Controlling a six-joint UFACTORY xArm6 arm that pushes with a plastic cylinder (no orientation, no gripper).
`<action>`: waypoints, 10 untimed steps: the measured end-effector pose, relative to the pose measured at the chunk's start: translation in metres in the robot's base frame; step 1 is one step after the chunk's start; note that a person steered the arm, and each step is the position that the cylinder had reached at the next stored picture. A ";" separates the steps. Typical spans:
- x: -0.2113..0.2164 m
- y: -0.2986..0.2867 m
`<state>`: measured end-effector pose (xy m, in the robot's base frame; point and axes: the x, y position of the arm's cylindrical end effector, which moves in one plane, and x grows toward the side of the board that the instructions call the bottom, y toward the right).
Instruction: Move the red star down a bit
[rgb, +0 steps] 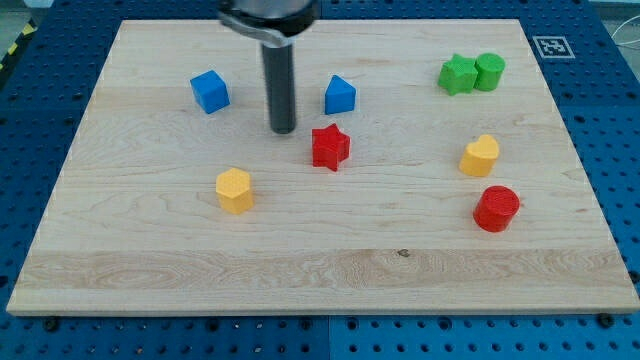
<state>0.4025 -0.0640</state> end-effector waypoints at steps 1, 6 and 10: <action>0.028 -0.011; 0.011 0.054; 0.078 0.042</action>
